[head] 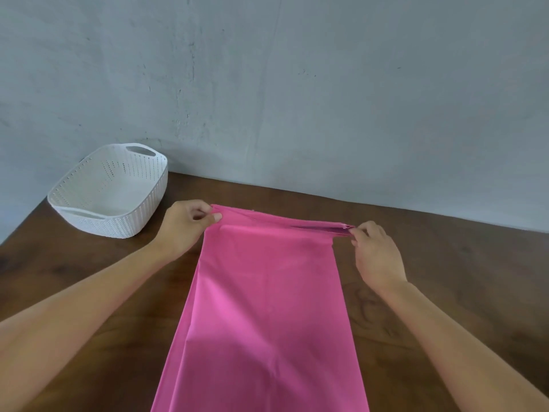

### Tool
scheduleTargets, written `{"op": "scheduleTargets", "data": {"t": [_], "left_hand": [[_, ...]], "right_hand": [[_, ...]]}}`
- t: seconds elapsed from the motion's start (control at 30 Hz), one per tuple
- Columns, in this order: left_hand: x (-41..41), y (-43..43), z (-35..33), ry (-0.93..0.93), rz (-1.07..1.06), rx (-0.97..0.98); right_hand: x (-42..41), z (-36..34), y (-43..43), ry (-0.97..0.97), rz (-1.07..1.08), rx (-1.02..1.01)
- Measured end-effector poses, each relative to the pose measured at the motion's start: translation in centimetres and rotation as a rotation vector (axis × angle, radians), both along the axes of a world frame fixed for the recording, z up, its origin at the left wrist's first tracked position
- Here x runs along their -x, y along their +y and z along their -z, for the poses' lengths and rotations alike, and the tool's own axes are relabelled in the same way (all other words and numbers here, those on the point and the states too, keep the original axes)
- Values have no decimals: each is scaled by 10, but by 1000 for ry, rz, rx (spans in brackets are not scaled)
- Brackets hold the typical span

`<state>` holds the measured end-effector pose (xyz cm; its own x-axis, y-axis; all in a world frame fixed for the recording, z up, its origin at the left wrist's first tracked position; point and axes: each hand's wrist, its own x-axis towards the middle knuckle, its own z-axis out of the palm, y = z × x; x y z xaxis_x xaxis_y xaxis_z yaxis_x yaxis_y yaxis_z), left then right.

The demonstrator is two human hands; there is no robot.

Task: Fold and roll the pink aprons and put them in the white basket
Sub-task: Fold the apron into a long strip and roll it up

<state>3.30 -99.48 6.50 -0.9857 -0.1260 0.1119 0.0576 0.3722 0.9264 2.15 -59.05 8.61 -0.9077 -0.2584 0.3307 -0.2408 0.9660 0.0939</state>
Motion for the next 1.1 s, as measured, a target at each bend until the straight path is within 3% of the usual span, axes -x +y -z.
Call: {"op": "scheduleTargets", "data": {"t": [0.33,0.47,0.83,1.1], "left_hand": [[-67,2,28,-103,41,136],[-91,11,38,-102,-32,151],[-197,65,38,-179,-145,0],[-298,119,42,-162,-210,61]], "right_hand": [[-79,59,0,-140,56,195],[-103,80,0,-142,80,376],[-186,93,60,-98,-45,399],[-271,96,112,-21,-137,442]]}}
